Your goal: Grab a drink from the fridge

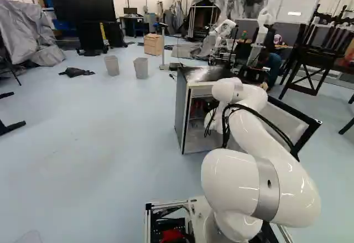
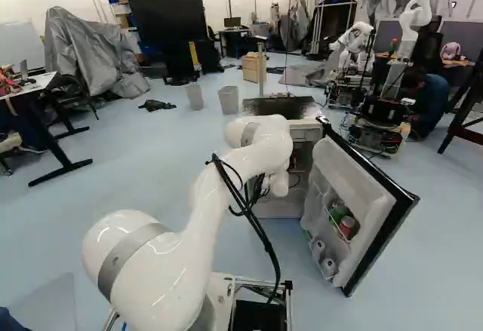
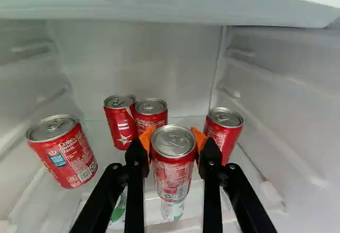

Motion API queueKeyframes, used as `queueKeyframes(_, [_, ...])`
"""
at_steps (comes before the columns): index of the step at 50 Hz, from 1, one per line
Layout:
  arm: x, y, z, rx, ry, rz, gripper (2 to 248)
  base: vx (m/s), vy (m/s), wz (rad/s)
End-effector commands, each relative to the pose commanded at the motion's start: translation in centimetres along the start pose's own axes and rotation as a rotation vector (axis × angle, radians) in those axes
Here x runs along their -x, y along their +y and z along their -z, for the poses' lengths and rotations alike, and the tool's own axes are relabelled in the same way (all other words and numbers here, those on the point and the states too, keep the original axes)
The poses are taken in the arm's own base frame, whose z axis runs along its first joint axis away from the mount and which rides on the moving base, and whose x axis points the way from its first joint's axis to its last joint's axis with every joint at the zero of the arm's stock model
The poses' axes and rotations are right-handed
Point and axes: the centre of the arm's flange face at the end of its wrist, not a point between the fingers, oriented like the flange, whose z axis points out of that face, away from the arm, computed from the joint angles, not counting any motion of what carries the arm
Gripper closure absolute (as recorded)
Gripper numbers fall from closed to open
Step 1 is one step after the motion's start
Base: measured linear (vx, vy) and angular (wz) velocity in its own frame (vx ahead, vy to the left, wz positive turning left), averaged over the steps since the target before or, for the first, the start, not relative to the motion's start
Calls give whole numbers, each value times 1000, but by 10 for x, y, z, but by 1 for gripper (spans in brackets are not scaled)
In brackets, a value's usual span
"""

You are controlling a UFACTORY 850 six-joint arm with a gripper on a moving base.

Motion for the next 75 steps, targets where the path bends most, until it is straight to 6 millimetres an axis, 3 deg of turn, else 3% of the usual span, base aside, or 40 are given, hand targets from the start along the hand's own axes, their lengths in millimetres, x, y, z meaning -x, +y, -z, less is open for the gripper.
queueKeyframes(38, [-13, 0, 28, 4, -50, -18, 150, 0, 0, 0])
queueKeyframes(52, [-20, -2, 51, 7, -89, -33, 150, 0, 0, 0])
queueKeyframes(75, [-56, -4, 101, 17, -144, -55, 150, 0, 0, 0])
